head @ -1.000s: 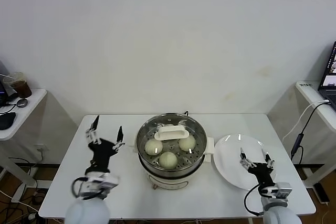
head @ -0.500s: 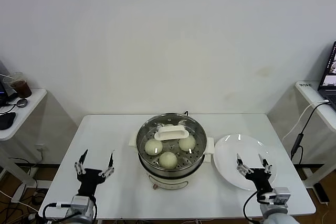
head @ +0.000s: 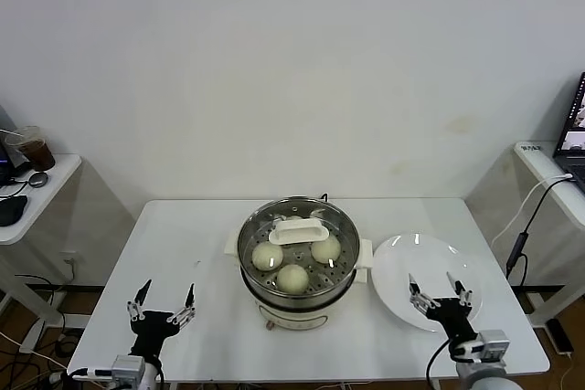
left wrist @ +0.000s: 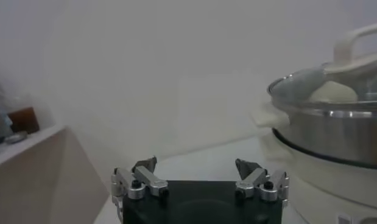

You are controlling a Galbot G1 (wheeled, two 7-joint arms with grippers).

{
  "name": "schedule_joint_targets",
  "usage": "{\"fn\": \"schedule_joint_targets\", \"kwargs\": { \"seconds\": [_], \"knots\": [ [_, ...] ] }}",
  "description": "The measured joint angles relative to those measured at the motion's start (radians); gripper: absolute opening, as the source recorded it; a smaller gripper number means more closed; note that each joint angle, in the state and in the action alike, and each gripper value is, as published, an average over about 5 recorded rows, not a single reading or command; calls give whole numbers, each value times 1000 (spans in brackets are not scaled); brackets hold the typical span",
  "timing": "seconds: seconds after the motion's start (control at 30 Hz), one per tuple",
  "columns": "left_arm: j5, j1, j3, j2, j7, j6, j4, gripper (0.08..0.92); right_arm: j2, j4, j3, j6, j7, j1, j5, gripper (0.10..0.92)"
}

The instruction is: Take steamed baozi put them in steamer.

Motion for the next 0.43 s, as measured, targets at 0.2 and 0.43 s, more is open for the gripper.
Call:
{"fn": "schedule_joint_targets", "kwargs": {
  "seconds": [0.2, 0.43],
  "knots": [
    [-15, -1, -4, 6, 6, -18, 4, 823, 1, 19, 14, -26, -23, -9, -18, 823],
    [-24, -7, 3, 12, 8, -26, 7, 823, 6, 38, 28, -44, -34, -7, -33, 823]
  ]
}}
